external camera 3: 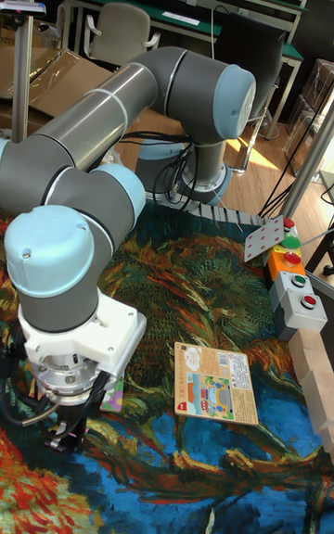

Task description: Assemble one piece of a puzzle

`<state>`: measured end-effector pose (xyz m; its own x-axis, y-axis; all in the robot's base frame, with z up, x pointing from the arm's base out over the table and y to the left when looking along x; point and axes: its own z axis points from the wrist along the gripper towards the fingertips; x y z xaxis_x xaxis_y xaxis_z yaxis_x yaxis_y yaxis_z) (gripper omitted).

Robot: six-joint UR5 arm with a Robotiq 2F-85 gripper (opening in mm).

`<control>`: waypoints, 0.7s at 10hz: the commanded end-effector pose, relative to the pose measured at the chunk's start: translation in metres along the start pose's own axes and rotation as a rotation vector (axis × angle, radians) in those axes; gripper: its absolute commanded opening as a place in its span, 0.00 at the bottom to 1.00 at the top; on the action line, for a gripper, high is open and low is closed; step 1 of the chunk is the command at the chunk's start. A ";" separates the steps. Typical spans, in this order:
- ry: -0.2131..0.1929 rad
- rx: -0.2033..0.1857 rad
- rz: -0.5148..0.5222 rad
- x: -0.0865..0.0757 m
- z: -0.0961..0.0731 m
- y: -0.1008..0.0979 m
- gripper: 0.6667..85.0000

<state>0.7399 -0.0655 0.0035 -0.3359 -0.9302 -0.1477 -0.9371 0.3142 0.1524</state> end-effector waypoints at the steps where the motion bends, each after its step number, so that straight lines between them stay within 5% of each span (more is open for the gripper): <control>1: -0.001 0.008 -0.002 0.003 0.000 -0.004 0.61; 7: 0.006 0.017 0.018 0.007 0.000 -0.009 0.60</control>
<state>0.7445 -0.0745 -0.0008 -0.3397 -0.9315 -0.1301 -0.9366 0.3222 0.1379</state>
